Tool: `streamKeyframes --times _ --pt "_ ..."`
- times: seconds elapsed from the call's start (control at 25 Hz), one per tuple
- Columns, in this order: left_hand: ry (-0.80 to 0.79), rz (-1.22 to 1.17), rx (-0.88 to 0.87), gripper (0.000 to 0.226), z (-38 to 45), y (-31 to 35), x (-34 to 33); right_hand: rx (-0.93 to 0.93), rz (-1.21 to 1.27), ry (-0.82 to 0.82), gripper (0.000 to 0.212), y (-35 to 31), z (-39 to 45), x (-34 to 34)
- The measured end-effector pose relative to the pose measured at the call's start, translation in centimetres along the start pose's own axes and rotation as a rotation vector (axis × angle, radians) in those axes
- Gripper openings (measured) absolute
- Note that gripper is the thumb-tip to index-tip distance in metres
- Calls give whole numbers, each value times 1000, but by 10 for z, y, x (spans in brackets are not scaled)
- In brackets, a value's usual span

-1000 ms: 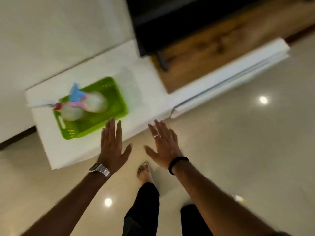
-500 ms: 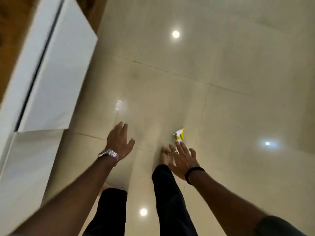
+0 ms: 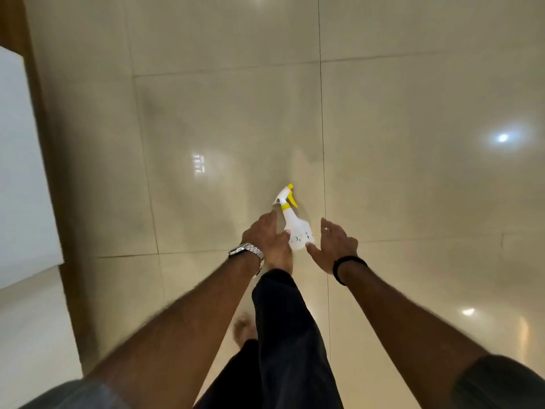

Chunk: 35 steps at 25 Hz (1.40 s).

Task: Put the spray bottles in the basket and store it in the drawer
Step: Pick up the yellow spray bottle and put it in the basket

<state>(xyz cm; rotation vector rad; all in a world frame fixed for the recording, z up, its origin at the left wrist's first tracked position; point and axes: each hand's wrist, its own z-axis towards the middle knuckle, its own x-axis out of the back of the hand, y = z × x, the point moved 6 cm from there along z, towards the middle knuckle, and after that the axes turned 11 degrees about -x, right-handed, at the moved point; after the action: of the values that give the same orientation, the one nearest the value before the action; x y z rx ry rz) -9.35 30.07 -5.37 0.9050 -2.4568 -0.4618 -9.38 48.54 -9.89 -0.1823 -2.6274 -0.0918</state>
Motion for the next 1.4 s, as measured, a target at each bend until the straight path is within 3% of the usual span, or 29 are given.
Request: streamKeyframes --times 0.16,0.32,0.48,0.6,0.72,0.8,1.16,1.4 --pt "-62 -163 82 33 30 -48 -53 -54 140 -75 83 -3 43 -32" --pt "-49 -474 209 53 85 -76 -91 -102 376 -137 86 -13 90 -64" --pt "-19 -555 329 67 150 -101 -115 -212 565 -248 93 -27 144 -87" --pt "-39 -637 354 71 152 -105 -119 -261 491 -347 81 -45 143 -92" --pt "146 -813 357 66 123 -103 -90 -156 460 -255 45 -85 111 -71" --pt "280 -971 367 54 88 -102 -55 -64 454 -229 39 -118 76 -44" --pt "605 -1333 246 44 -88 -128 100 387 13 -117 84 -263 -72 55" --pt "811 -1174 50 42 -221 -173 134 633 -118 -15 89 -340 -175 34"
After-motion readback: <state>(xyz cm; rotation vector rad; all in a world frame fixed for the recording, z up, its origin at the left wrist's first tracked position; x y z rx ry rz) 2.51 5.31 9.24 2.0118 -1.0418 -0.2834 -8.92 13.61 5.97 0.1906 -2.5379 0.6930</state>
